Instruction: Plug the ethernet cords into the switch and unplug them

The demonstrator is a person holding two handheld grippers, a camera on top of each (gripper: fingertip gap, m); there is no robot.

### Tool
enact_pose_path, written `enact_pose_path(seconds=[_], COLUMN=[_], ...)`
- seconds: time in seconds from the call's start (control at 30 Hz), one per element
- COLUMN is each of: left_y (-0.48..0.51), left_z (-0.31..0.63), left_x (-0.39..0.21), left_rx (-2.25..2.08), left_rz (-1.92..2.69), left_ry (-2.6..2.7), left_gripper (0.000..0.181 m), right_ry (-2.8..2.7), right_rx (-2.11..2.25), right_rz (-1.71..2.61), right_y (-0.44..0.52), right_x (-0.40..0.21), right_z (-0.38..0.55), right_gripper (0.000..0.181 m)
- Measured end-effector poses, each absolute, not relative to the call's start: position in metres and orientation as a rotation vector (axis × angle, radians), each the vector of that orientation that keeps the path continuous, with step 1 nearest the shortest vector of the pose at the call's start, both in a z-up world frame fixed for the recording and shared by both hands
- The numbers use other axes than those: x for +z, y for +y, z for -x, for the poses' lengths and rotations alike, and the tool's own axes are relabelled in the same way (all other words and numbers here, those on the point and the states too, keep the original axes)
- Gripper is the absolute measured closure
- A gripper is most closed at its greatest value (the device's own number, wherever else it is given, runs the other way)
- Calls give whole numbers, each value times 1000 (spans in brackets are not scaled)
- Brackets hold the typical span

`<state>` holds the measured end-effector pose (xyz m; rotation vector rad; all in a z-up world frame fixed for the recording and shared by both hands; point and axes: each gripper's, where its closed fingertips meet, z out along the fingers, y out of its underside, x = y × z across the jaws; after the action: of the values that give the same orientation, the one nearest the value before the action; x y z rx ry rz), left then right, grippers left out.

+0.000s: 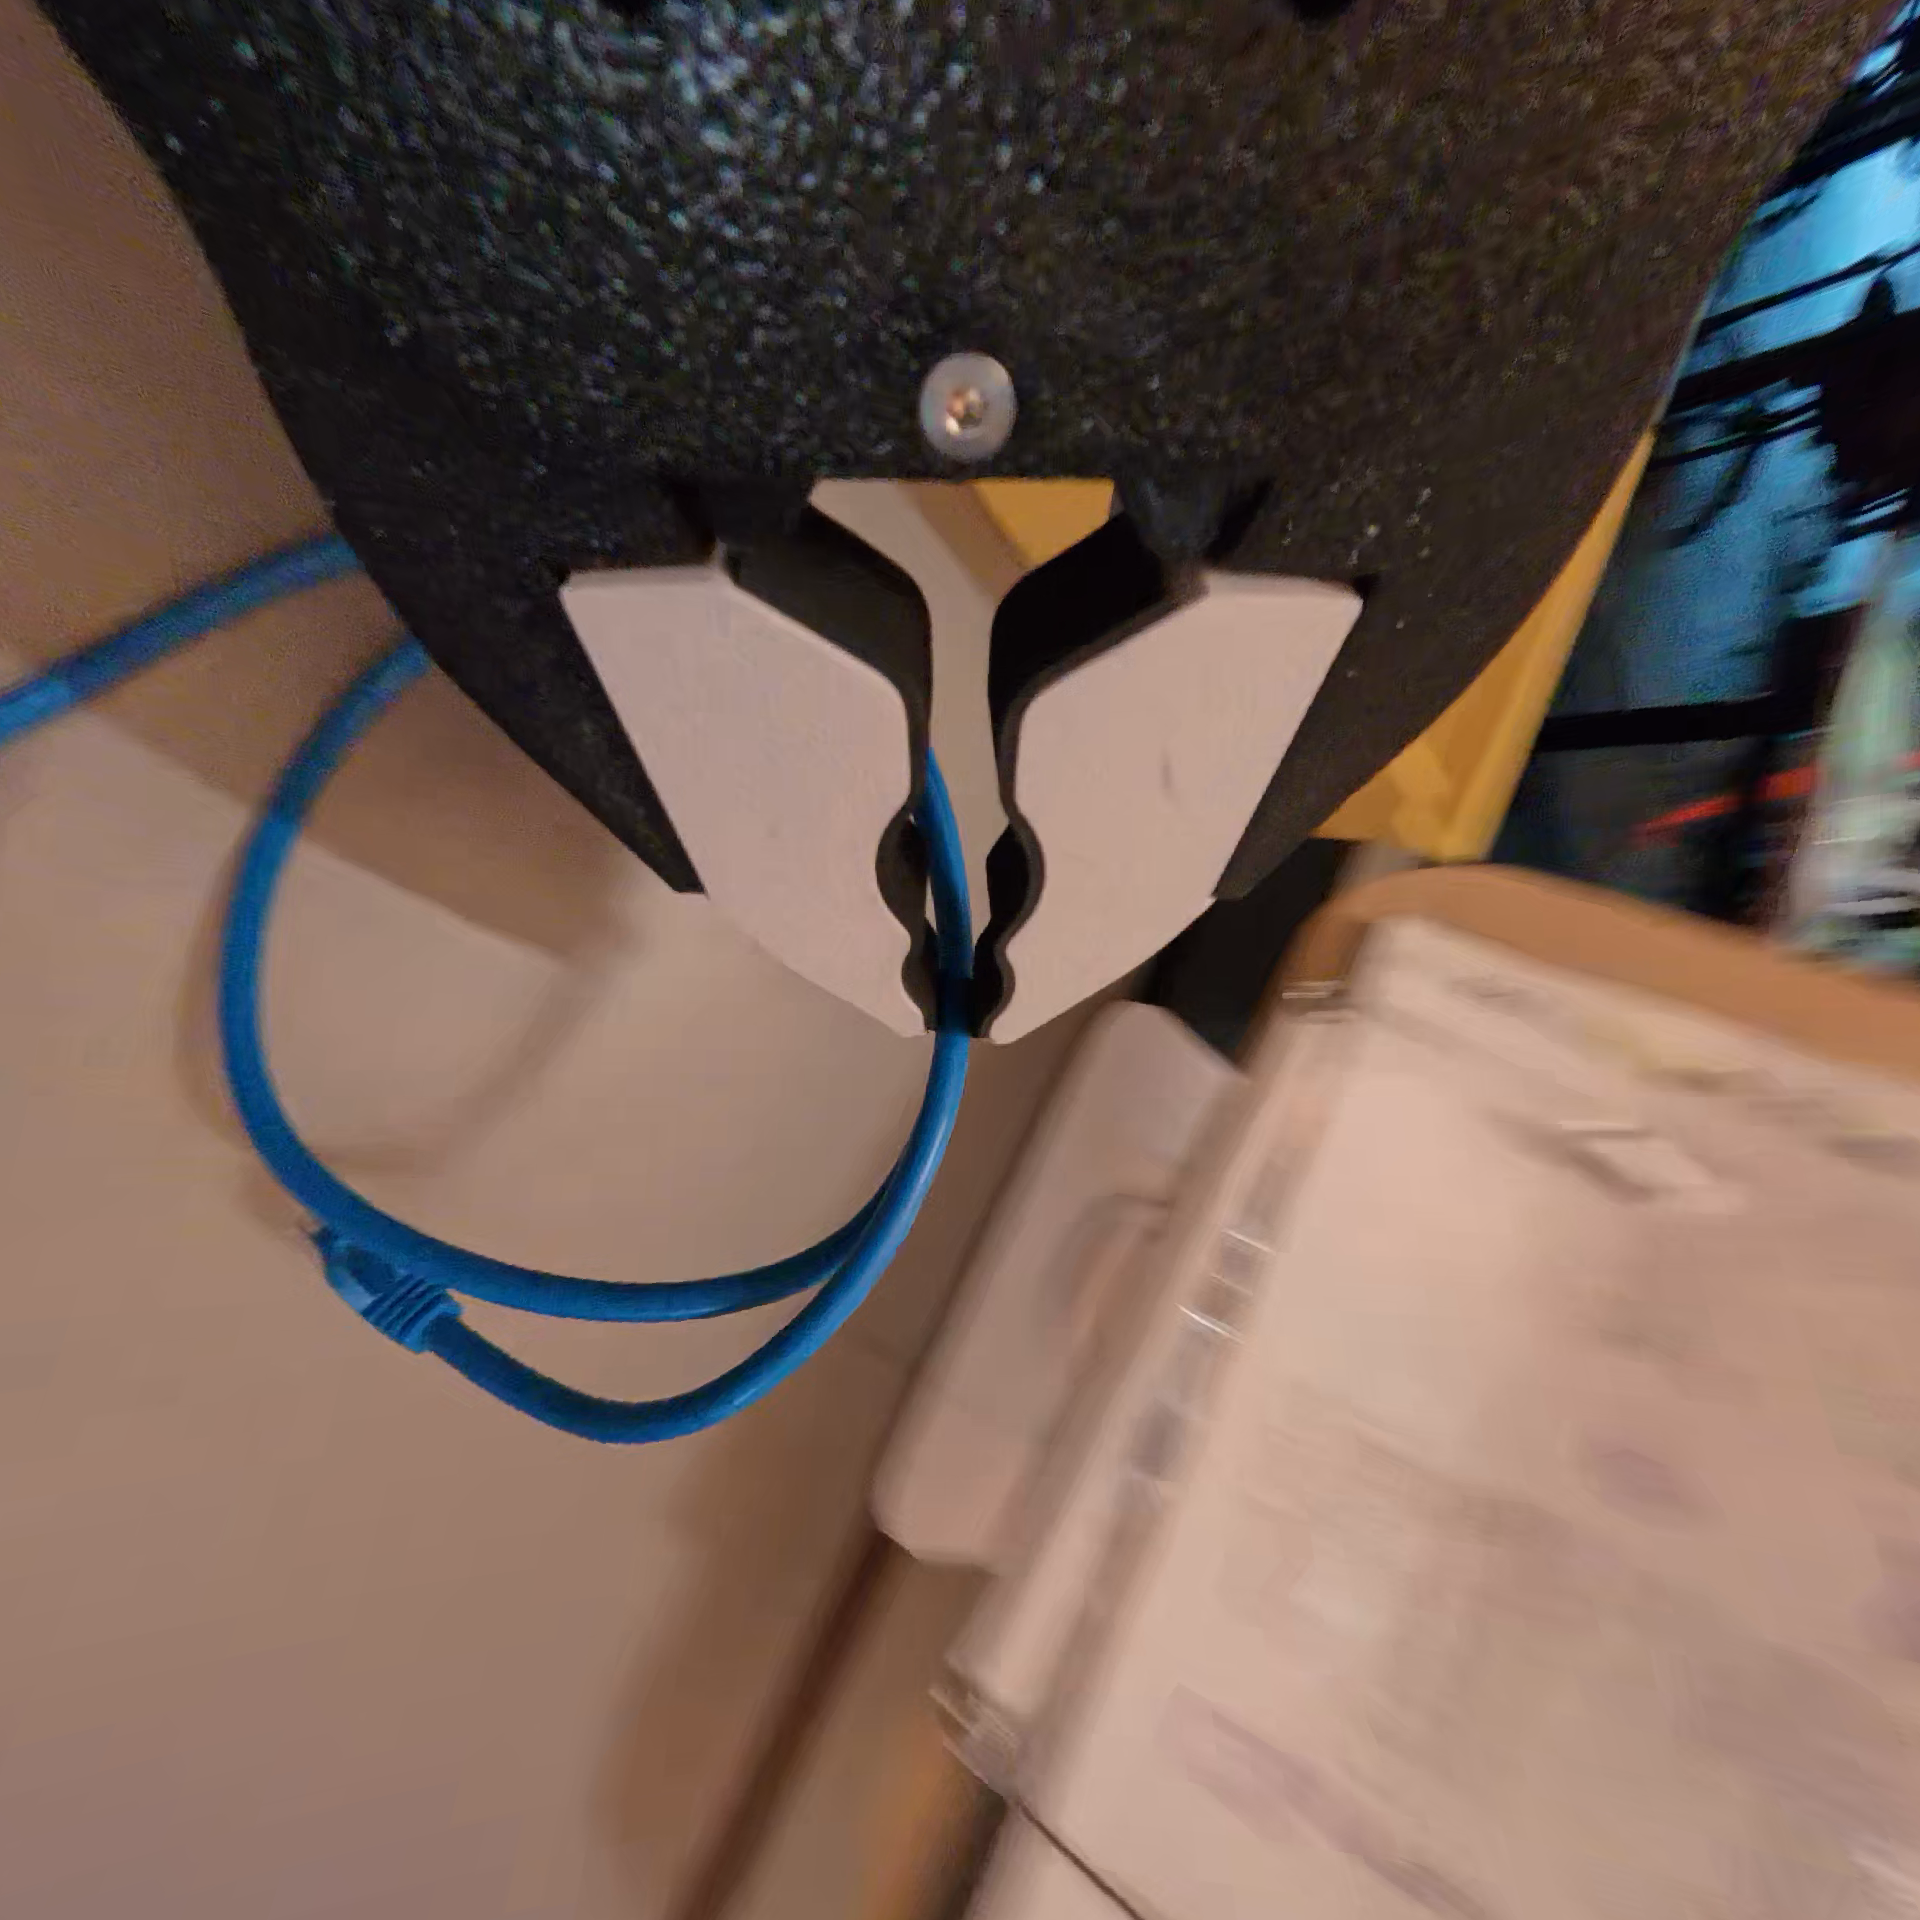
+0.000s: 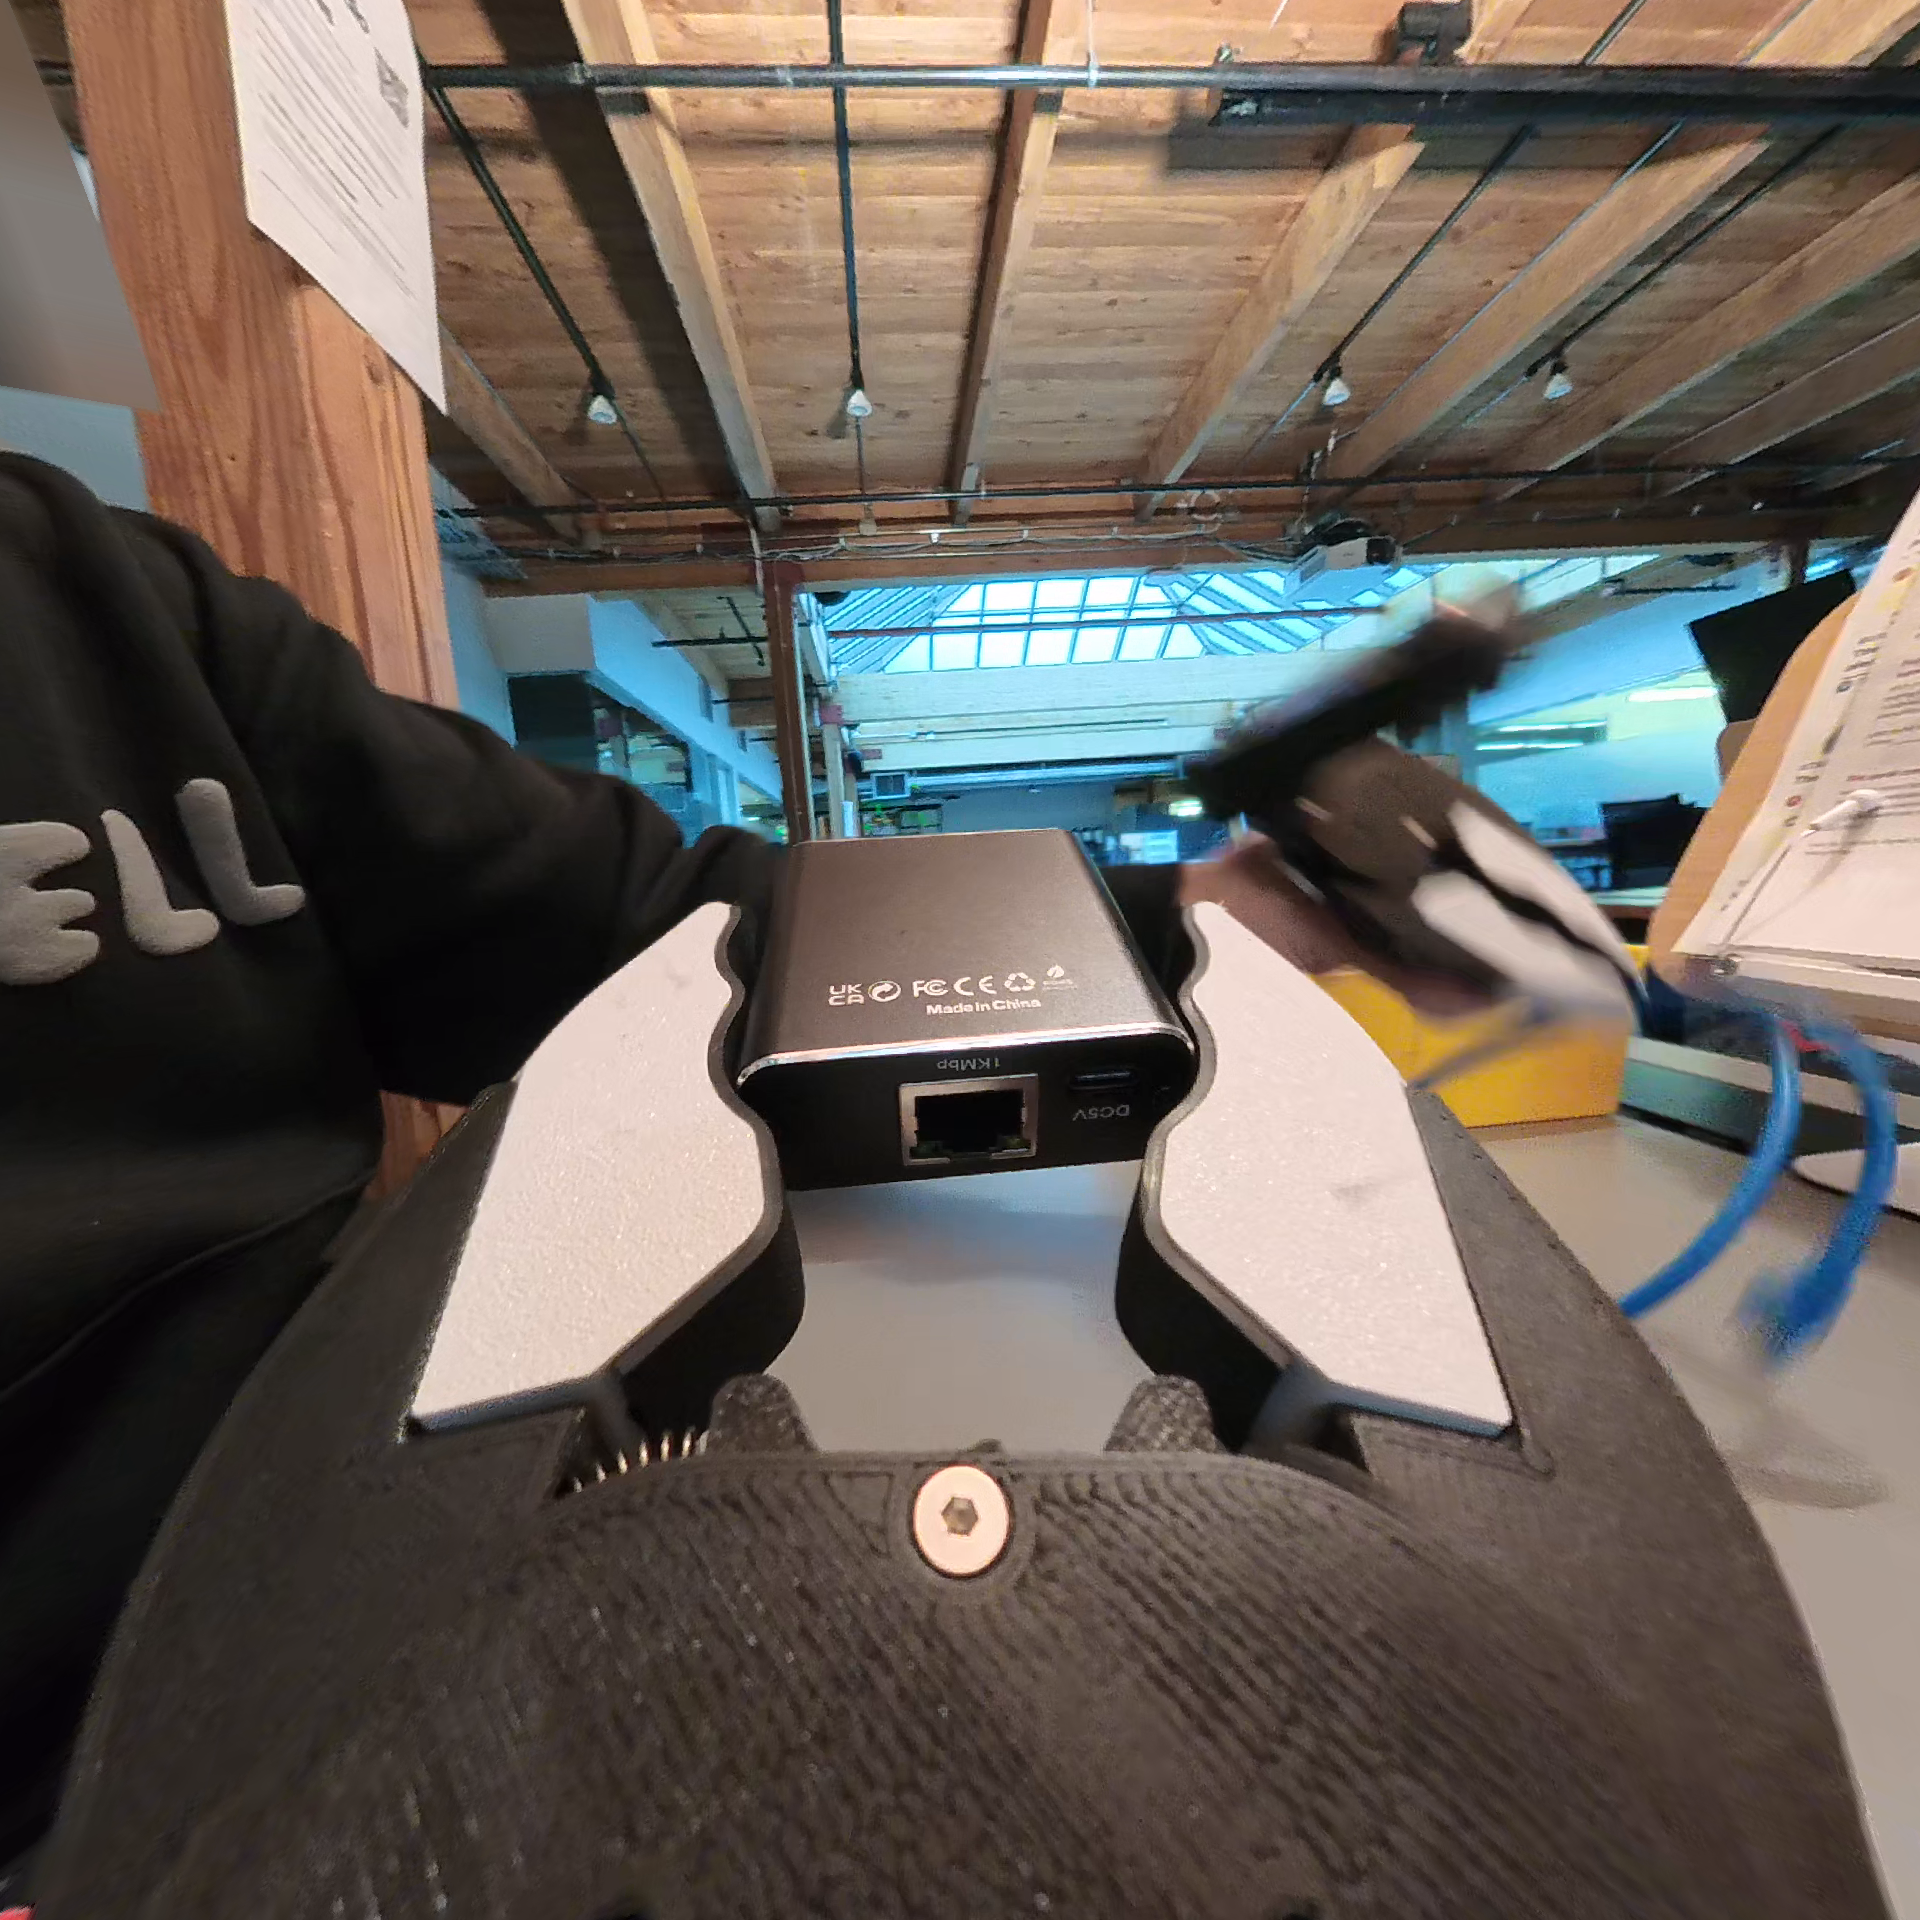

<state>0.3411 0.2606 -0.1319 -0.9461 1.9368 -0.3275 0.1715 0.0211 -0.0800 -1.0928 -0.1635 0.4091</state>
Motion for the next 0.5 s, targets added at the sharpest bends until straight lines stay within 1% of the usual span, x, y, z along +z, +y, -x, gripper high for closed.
enact_pose_path(seconds=[0.03,0.1,0.17,0.3,0.37,0.5], left_y=[264,255,231,176,160,144], left_z=[-334,-308,-278,-216,-191,-159], left_x=[-103,-67,-69,-131,-164,-204], left_rx=[-322,-312,-322,-359,-387,-485], left_rz=[893,759,610,333,297,306], left_ry=[1780,1587,1563,1754,1895,2152], left_gripper=[176,176,176,176,175,172], right_ry=[-161,-155,-153,-148,-142,-144], right_rx=[408,402,395,388,389,388], right_rz=[1092,1087,1094,1090,1087,1097], right_y=[21,20,21,21,20,22], right_x=[-80,-79,-80,-79,-79,-81], right_z=[-172,-173,-174,-175,-176,-176], right_gripper=[105,105,105,105,105,105])
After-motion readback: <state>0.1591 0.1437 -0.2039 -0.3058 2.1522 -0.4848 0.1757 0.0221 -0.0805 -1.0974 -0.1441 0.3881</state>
